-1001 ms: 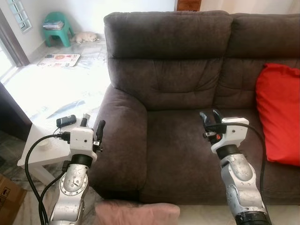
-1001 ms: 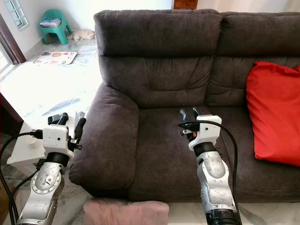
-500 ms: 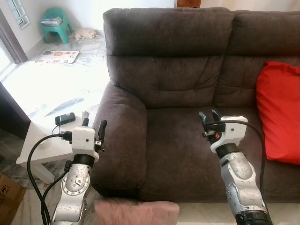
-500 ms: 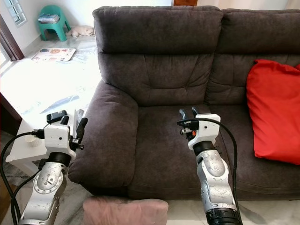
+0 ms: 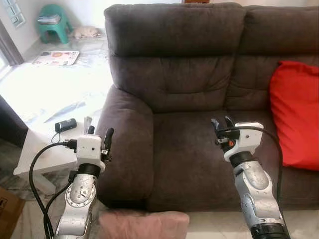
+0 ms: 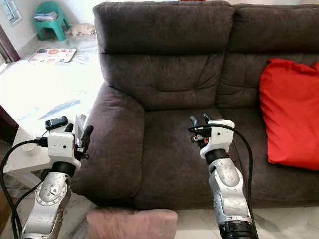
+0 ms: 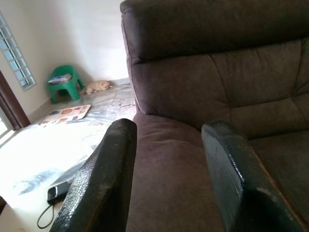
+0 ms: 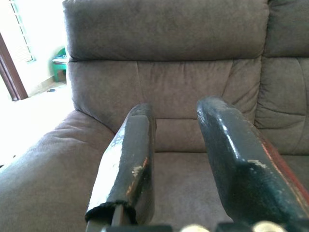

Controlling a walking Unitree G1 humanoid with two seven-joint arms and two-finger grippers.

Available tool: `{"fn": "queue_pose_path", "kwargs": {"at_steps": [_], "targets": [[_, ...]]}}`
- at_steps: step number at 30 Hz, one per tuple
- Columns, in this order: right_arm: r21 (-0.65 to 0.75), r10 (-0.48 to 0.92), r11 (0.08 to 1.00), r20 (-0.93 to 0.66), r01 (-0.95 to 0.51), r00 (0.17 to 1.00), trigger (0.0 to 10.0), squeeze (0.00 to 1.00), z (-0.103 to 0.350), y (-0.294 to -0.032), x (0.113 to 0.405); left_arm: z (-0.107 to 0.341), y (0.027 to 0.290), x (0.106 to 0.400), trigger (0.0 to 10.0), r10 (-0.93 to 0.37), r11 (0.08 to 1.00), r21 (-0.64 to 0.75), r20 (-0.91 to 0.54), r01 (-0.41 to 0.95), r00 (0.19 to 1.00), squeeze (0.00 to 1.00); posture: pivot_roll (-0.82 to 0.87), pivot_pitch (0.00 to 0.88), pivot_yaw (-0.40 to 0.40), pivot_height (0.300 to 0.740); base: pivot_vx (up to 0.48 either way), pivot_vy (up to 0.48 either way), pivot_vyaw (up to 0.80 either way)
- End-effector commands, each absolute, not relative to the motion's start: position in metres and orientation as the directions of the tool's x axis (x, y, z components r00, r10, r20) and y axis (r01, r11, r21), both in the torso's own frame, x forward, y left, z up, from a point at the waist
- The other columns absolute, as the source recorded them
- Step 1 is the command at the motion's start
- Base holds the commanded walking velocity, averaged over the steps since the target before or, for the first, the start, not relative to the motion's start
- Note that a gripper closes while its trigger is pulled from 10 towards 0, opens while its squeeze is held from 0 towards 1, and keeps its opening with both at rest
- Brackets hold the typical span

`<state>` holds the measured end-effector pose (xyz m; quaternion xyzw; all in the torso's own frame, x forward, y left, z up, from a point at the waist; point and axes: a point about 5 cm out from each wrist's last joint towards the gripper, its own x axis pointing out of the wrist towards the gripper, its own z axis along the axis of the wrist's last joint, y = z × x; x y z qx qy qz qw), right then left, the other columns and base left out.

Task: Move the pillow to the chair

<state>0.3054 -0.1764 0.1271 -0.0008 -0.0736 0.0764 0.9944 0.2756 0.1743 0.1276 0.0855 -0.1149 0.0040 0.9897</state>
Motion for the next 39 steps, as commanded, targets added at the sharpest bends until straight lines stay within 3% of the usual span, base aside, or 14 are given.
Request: {"fn": "queue_pose_path", "kwargs": {"at_steps": [1, 10, 39], "targets": [[-0.014, 0.163, 0.987, 0.163, -0.163, 0.973, 10.0, 0.00, 0.1333, -0.1735, 0.3063, 0.1301, 0.1721, 0.2756, 10.0, -0.015, 0.985, 0.172, 0.232, -0.026, 0.973, 0.00, 0.05, 0.086, -0.004, 0.674, 0.000, 0.000, 0.00], [-0.019, 0.172, 0.985, 0.159, -0.171, 0.972, 10.0, 0.00, 0.1319, -0.1723, 0.3044, 0.1304, 0.1694, 0.2754, 10.0, -0.022, 0.986, 0.168, 0.234, -0.018, 0.972, 0.00, 0.05, 0.093, -0.006, 0.621, 0.000, 0.000, 0.00], [-0.017, 0.203, 0.979, 0.140, -0.203, 0.969, 10.0, 0.00, 0.1306, -0.1680, 0.3026, 0.1328, 0.1642, 0.2774, 10.0, -0.025, 0.987, 0.162, 0.242, -0.015, 0.970, 0.00, 0.04, 0.092, -0.013, 0.621, 0.000, 0.000, 0.00]]}}
